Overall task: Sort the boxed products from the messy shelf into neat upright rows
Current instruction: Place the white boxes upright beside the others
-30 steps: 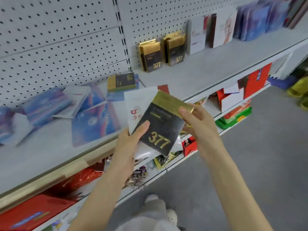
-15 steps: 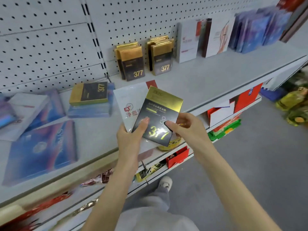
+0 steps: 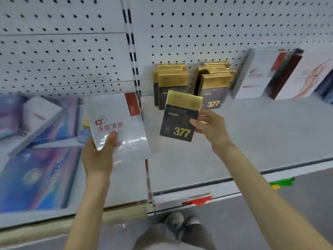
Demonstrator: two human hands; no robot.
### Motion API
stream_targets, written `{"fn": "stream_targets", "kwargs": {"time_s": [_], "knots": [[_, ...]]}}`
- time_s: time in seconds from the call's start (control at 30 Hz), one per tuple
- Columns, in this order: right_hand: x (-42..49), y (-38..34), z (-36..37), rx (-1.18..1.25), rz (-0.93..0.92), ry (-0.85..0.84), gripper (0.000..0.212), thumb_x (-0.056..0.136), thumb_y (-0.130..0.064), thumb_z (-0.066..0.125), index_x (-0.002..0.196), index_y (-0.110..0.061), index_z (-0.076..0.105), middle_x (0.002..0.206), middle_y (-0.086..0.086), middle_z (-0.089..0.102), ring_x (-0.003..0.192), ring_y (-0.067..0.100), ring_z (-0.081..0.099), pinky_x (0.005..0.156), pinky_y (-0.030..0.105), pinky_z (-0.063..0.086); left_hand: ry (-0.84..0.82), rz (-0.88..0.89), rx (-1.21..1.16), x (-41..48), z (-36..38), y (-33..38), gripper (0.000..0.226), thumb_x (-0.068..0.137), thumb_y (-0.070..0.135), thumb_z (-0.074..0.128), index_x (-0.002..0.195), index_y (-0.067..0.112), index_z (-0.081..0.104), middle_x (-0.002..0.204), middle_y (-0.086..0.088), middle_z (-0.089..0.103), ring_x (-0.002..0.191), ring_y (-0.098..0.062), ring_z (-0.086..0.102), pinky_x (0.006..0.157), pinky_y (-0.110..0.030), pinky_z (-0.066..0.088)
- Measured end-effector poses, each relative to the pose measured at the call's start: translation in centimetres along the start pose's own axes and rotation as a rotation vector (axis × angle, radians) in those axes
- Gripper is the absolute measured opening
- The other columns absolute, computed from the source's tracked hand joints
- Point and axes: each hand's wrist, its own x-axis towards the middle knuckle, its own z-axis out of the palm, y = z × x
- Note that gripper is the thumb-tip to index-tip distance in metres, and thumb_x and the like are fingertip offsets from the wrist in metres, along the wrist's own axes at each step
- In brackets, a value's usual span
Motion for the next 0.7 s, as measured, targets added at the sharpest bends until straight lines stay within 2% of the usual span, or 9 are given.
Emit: {"fn": "stream_targets", "kwargs": {"time_s": [0.1,0.17,0.23,0.3,0.4,0.47,0.63,0.7], "knots": [[3.7,-0.6,2.3,-0.113,-0.106,-0.048,0.03,0.081,-0.01,0.077,0.109,-0.012,0.066,0.103,0.009,0.07,0.095,0.022,0.067,0.08,0.035,0.059,0.026,-0.009,0.009,0.6,-0.6,0.5,0.032,0.087,0.036,0.066,0.116,0.021,0.065,0.104,0.007,0.07,0.09,-0.005,0.066,0.076,-0.028,0.053],[5.6,-1.2,3.6,-0.197,-0.205,-0.058,0.027,0.079,-0.012,0.079,0.102,-0.02,0.068,0.096,-0.003,0.071,0.092,0.012,0.066,0.088,0.038,0.057,0.047,-0.029,0.002,0.4,-0.7,0.7,0.029,0.087,0.038,0.065,0.114,0.026,0.063,0.103,0.013,0.069,0.091,-0.004,0.065,0.073,-0.025,0.053],[7.2,-1.4,4.4,-0.24,-0.255,-0.058,0.026,0.078,-0.013,0.08,0.097,-0.025,0.067,0.089,-0.009,0.07,0.088,0.007,0.066,0.089,0.039,0.056,0.065,-0.041,0.007,0.0,-0.8,0.7,0.031,0.087,0.04,0.064,0.115,0.028,0.062,0.103,0.014,0.068,0.089,-0.002,0.064,0.067,-0.021,0.05],[8.3,-1.1,4.8,-0.236,-0.276,-0.063,0.026,0.077,-0.012,0.08,0.096,-0.021,0.064,0.086,-0.006,0.069,0.084,0.008,0.066,0.084,0.039,0.057,0.097,-0.064,0.013,-0.4,-0.9,0.6,0.033,0.086,0.04,0.064,0.116,0.026,0.062,0.1,0.015,0.067,0.086,-0.002,0.063,0.063,-0.021,0.049],[8.8,-0.1,5.3,-0.377,-0.378,0.016,0.03,0.077,-0.022,0.081,0.093,-0.024,0.056,0.085,-0.004,0.064,0.073,0.0,0.058,0.068,0.023,0.052,0.14,-0.088,0.013,-0.8,-1.2,0.1,0.029,0.086,0.037,0.065,0.113,0.026,0.062,0.097,0.015,0.066,0.082,-0.003,0.062,0.064,-0.024,0.051],[8.8,0.5,5.5,-0.421,-0.407,0.095,0.036,0.077,-0.029,0.08,0.095,-0.025,0.05,0.085,-0.002,0.06,0.071,0.002,0.055,0.062,0.016,0.044,0.135,-0.092,0.001,-1.0,-1.2,-0.3,0.033,0.087,0.035,0.065,0.117,0.023,0.062,0.103,0.011,0.068,0.087,-0.005,0.063,0.064,-0.022,0.048],[8.8,1.1,5.5,-0.396,-0.261,0.108,0.03,0.081,-0.037,0.076,0.091,-0.018,0.054,0.076,-0.01,0.055,0.07,0.002,0.052,0.056,0.006,0.038,0.061,-0.044,0.017,-1.1,-0.4,-0.1,0.043,0.084,0.041,0.064,0.119,0.017,0.062,0.108,-0.001,0.069,0.083,-0.005,0.062,0.062,-0.02,0.046],[8.3,0.8,5.3,-0.353,-0.219,0.075,0.024,0.086,-0.033,0.072,0.089,-0.016,0.055,0.077,-0.006,0.057,0.068,0.004,0.053,0.059,0.007,0.039,0.026,-0.036,0.001,-1.1,0.2,0.3,0.05,0.077,0.05,0.061,0.117,0.02,0.063,0.105,0.005,0.07,0.082,-0.005,0.066,0.06,-0.018,0.048]]}}
